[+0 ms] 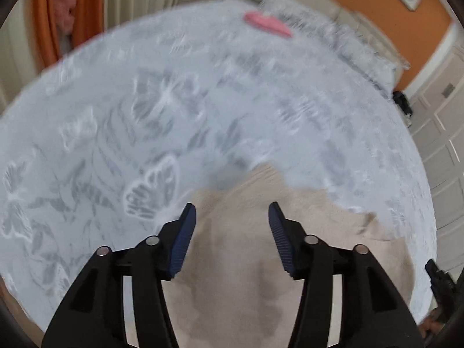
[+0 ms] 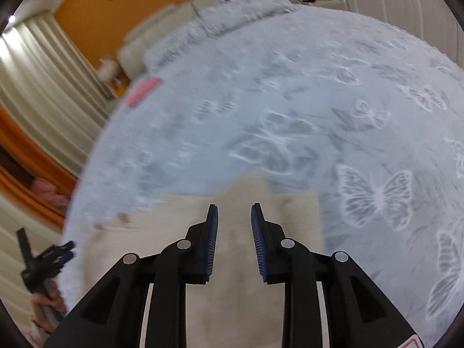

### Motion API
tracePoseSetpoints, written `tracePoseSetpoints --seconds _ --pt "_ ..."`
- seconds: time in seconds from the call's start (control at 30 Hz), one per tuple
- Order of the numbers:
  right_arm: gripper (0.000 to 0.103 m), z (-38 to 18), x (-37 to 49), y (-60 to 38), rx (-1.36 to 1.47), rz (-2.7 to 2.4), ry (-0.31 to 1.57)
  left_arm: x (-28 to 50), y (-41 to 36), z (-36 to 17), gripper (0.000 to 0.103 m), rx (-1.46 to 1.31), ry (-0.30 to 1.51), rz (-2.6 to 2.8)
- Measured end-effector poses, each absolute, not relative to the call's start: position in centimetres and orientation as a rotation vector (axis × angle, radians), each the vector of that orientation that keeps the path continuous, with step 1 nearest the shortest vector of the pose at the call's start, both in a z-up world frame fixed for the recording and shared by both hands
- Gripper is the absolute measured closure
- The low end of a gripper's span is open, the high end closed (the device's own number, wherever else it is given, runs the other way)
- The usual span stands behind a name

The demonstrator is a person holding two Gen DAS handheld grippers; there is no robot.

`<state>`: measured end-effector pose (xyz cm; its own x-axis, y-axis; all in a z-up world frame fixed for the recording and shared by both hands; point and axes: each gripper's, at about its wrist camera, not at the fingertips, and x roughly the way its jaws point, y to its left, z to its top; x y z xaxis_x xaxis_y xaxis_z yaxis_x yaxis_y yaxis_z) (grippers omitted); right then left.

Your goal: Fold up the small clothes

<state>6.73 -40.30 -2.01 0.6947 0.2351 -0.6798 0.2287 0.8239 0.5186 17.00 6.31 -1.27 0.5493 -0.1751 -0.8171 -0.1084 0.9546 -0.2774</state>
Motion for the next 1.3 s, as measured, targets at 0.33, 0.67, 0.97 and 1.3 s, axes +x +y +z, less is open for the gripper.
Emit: tracePoseSetpoints --seconds 0.33,0.67,0.97,1.3 --pt "0.103 -9.4 9.5 -40.5 0.59 -0.168 1.004 15.1 -1.4 -6.2 0.029 -0.118 1.038 -0.056" --pt "0.1 -10.0 9.7 -39.6 0.532 -0.176 1.04 15.6 -3.1 -7.0 0.027 -0.035 1.04 -0.037" --pt "0.092 -8.5 8.9 -39.6 0.556 -0.218 0.978 15.6 -3.4 -7.2 0.024 -0.035 1.045 -0.032" --pt "0.078 -8.6 8.7 -41.3 0.642 -0.227 0.94 16.1 -1.4 -6.1 0.023 -0.187 1.02 -0.046"
